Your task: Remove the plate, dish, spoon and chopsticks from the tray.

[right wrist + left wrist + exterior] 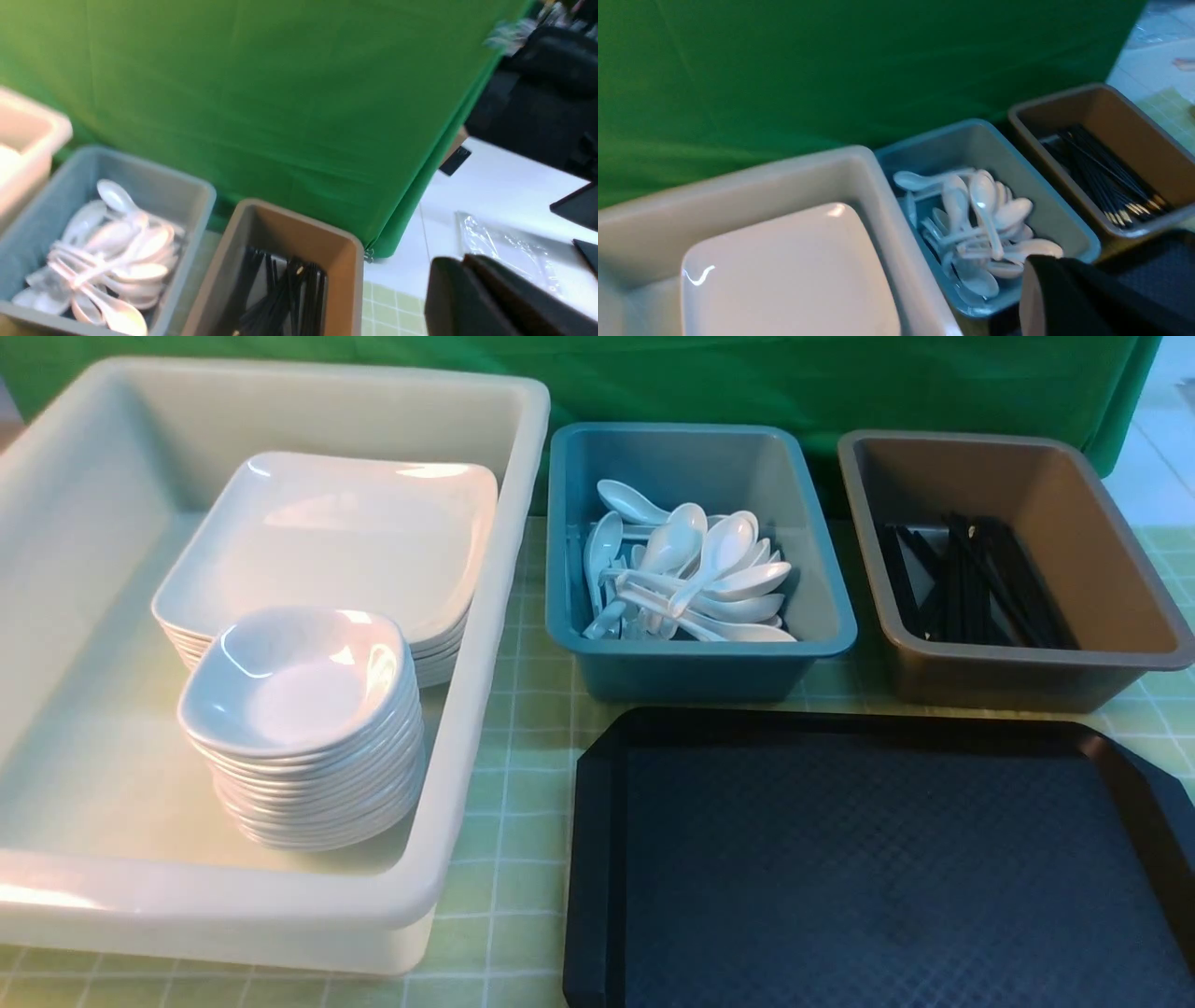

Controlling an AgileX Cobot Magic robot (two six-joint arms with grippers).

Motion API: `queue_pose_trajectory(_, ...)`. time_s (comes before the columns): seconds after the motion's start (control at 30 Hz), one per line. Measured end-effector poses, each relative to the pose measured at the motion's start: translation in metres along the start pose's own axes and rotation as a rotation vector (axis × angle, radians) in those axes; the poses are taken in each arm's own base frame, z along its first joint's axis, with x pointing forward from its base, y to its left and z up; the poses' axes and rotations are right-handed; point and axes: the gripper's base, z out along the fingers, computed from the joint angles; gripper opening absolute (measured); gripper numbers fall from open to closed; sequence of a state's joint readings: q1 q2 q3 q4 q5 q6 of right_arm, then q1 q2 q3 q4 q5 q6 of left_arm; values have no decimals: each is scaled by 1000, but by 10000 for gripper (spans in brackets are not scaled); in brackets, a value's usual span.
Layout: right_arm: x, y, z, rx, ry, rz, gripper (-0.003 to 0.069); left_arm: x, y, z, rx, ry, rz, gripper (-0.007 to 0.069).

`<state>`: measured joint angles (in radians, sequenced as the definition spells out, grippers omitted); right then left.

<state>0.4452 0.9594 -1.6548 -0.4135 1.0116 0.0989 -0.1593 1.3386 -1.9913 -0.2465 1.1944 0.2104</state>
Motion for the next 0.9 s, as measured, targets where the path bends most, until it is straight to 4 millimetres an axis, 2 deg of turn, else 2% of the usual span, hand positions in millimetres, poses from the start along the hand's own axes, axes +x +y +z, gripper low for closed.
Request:
queue_pose_trajectory(0.07, 27, -5, -25, 0, -64, 46, 11, 26, -10, -15, 4, 13, 7, -17)
queue_pose_trajectory(0.1, 29, -8, -34, 2, -101, 59, 11, 32, -11, -17, 1, 14, 5, -17)
queue_pose_trajectory(0.23, 98, -9, -78, -15, -370, 99, 11, 118, -23, -40, -30, -20, -50, -17)
queue_pose_trajectory(0.27, 113, -7, -82, -31, -418, 126, 11, 137, -25, -44, -39, -48, -66, -17)
queue_pose_trajectory(0.3, 116, -7, -83, -35, -426, 132, 11, 141, -25, -44, -41, -54, -69, -17)
queue_pose_trajectory(0.33, 135, -1, -84, -68, -474, 165, 11, 169, -28, -50, -55, -105, -92, -17)
queue_pose_trajectory(0.37, 143, 1, -86, -80, -500, 171, 11, 176, -29, -52, -59, -124, -101, -17)
queue_pose_trajectory(0.43, 171, 8, -90, -130, -585, 191, 11, 220, -32, -57, -81, -241, -159, -17)
queue_pose_trajectory(0.47, 178, 10, -92, -145, -624, 191, 11, 236, -33, -60, -88, -299, -174, -17)
queue_pose_trajectory(0.53, 187, 13, -93, -157, -649, 190, 11, 256, -34, -59, -95, -338, -189, -17)
queue_pose_trajectory(0.63, 195, 15, -94, -169, -665, 202, 11, 272, -35, -60, -99, -393, -200, -17)
queue_pose_trajectory(0.9, 196, 15, -95, -174, -679, 202, 31, 277, -35, -61, -102, -410, -198, -17)
